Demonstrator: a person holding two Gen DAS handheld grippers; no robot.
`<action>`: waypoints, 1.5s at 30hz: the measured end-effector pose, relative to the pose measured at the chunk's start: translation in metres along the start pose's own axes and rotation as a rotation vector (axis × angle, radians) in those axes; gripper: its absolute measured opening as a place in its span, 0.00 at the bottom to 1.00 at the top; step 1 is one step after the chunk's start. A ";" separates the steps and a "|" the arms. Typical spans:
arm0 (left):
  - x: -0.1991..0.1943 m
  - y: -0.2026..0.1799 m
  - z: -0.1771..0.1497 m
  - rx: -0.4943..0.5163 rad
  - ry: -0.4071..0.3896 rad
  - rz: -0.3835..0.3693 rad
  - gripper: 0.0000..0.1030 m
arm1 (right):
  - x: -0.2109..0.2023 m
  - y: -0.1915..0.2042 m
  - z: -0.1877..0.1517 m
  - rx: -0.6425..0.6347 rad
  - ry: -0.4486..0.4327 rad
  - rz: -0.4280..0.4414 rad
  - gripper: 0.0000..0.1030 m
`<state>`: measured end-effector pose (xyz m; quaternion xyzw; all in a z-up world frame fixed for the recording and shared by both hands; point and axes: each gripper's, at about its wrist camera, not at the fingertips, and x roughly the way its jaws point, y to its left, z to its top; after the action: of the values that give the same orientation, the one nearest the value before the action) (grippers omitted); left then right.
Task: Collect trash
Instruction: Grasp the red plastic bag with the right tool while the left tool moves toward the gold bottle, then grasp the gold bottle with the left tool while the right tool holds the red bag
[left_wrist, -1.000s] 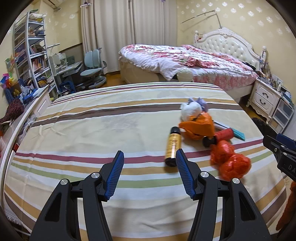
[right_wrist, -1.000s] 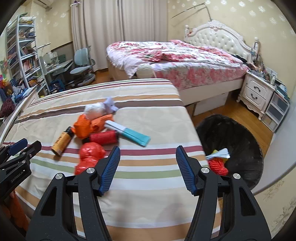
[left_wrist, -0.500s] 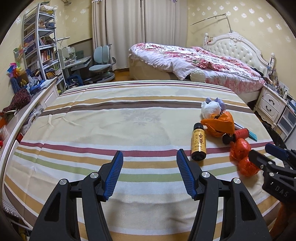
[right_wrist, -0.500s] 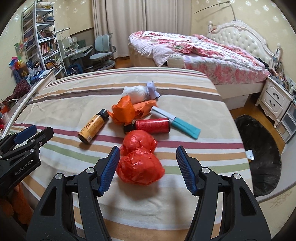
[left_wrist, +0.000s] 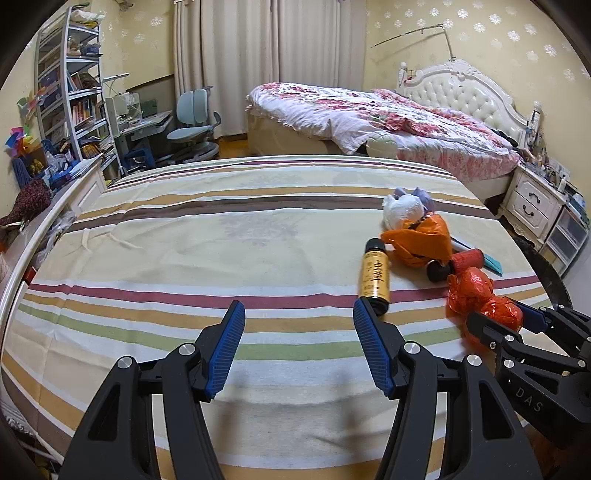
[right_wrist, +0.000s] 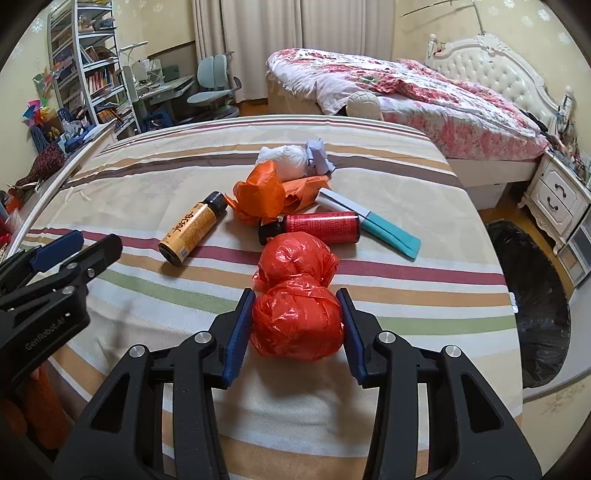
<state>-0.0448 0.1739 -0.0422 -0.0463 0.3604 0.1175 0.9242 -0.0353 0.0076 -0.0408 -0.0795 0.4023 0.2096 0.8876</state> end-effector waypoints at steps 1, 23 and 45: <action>0.000 -0.003 0.000 0.003 0.000 -0.006 0.58 | -0.001 -0.002 0.000 0.004 -0.004 -0.003 0.42; 0.053 -0.037 0.018 0.019 0.145 -0.060 0.49 | -0.014 -0.085 -0.006 0.153 -0.059 -0.131 0.42; 0.005 -0.048 0.014 0.059 0.038 -0.130 0.24 | -0.023 -0.100 -0.006 0.173 -0.087 -0.145 0.42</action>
<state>-0.0199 0.1306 -0.0354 -0.0447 0.3775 0.0456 0.9238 -0.0096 -0.0909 -0.0309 -0.0225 0.3734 0.1126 0.9205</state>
